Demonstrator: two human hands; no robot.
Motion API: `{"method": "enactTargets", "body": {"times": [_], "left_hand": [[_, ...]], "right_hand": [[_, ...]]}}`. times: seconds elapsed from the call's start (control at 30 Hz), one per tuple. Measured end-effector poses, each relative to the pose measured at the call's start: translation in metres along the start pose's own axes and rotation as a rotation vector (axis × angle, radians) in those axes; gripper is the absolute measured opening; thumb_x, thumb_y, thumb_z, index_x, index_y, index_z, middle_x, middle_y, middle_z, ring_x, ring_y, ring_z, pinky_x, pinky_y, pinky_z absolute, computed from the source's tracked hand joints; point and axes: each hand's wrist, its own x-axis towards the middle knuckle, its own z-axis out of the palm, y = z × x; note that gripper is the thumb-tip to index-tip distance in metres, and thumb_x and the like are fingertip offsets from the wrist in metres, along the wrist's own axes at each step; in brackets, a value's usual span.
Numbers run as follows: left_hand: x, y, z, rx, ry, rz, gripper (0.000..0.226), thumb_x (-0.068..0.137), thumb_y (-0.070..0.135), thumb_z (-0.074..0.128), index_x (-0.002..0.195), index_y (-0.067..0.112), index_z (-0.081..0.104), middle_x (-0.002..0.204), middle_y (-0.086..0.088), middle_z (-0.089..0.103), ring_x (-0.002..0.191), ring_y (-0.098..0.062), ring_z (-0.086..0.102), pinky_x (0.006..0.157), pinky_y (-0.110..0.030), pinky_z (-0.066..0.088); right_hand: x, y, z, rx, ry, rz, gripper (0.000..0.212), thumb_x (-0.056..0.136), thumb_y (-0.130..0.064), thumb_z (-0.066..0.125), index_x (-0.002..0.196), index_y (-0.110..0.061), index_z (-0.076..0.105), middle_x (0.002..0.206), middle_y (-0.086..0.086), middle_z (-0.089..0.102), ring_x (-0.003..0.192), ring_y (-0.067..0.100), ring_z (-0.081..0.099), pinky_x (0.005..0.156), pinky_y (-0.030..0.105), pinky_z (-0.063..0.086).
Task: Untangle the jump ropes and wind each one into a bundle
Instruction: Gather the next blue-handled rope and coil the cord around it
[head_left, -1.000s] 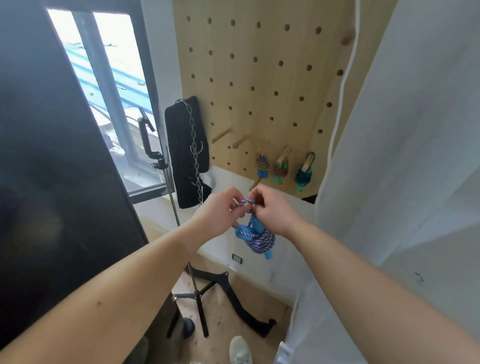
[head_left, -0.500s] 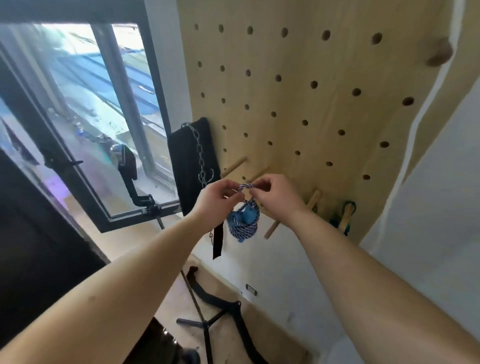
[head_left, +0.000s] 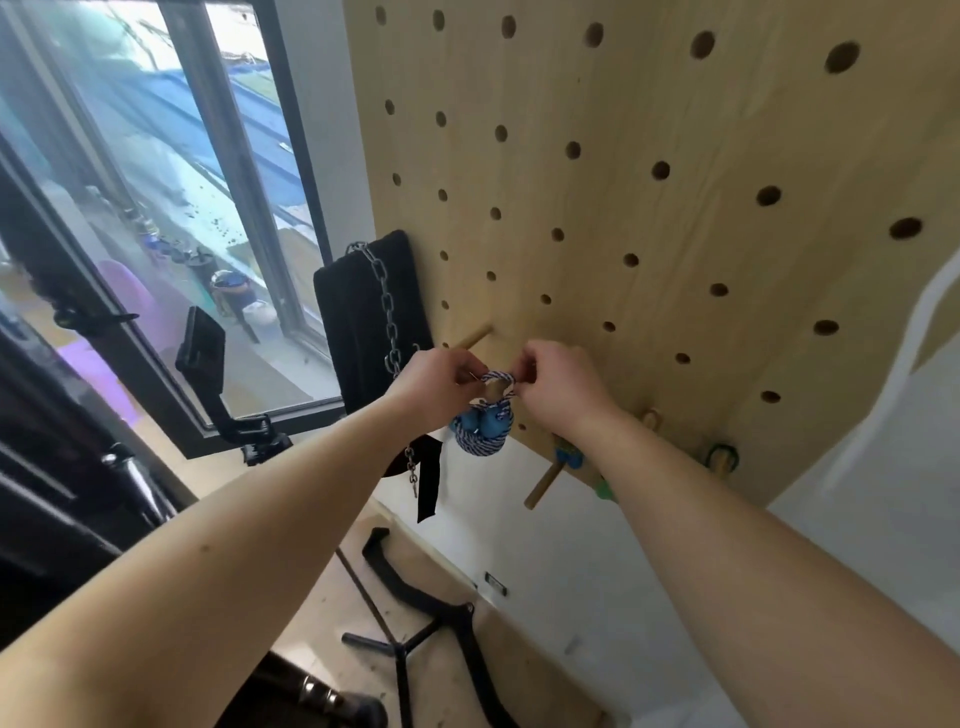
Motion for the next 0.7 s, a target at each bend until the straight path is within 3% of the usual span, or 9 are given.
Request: {"method": "enactTargets", "body": {"times": [0.2,0.27,0.4,0.5,0.57,0.7], "left_hand": [[0.033,0.032,0.000,-0.122,-0.093,-0.072,0.010,0.092,0.021,0.066,0.101,0.022,0.071,0.097,-0.002,0.073,0.072,-0.021,0.075,0.065,-0.036,0.063],[0.043,0.039,-0.001,-0.107,-0.121,-0.072,0.013,0.092,0.023,0.067,0.104,0.020,0.071,0.096,-0.002,0.073,0.071,-0.020,0.074,0.059,-0.030,0.061],[0.052,0.044,0.001,-0.030,-0.120,-0.058,0.014,0.092,0.029,0.066,0.105,0.025,0.072,0.091,-0.001,0.073,0.076,-0.018,0.073,0.068,-0.027,0.061],[0.049,0.038,0.005,-0.103,-0.102,-0.107,0.020,0.095,0.013,0.057,0.105,0.025,0.070,0.097,-0.001,0.072,0.081,-0.019,0.072,0.070,-0.033,0.063],[0.040,0.032,0.001,-0.202,-0.072,-0.154,0.029,0.095,0.003,0.049,0.109,0.019,0.069,0.097,-0.001,0.071,0.084,-0.018,0.071,0.064,-0.033,0.063],[0.011,0.014,-0.012,-0.254,0.018,-0.199,0.026,0.096,0.004,0.051,0.110,0.017,0.069,0.093,-0.002,0.070,0.073,-0.015,0.069,0.051,-0.027,0.055]], "right_hand": [[0.015,0.010,-0.011,-0.104,0.070,0.025,0.007,0.085,-0.014,0.061,0.085,-0.021,0.061,0.083,0.000,0.067,0.076,0.024,0.061,0.064,0.034,0.052],[0.019,0.012,-0.012,-0.127,0.080,0.062,0.008,0.084,-0.013,0.059,0.086,-0.020,0.061,0.084,0.001,0.066,0.076,0.025,0.061,0.062,0.034,0.052],[0.024,0.014,-0.009,-0.163,0.095,0.103,0.010,0.084,-0.015,0.058,0.090,-0.023,0.062,0.085,-0.001,0.066,0.075,0.023,0.062,0.061,0.033,0.054],[0.020,0.014,-0.008,-0.220,0.091,0.095,0.007,0.089,-0.021,0.059,0.094,-0.022,0.063,0.087,0.000,0.066,0.074,0.022,0.060,0.059,0.031,0.049],[0.014,0.012,-0.009,-0.214,0.089,0.094,0.009,0.090,-0.021,0.058,0.097,-0.019,0.064,0.089,0.002,0.066,0.075,0.023,0.059,0.061,0.033,0.051],[-0.004,0.004,-0.015,-0.137,0.097,0.092,0.015,0.089,-0.017,0.060,0.103,-0.014,0.066,0.096,0.004,0.068,0.082,0.023,0.063,0.074,0.041,0.059]]}}
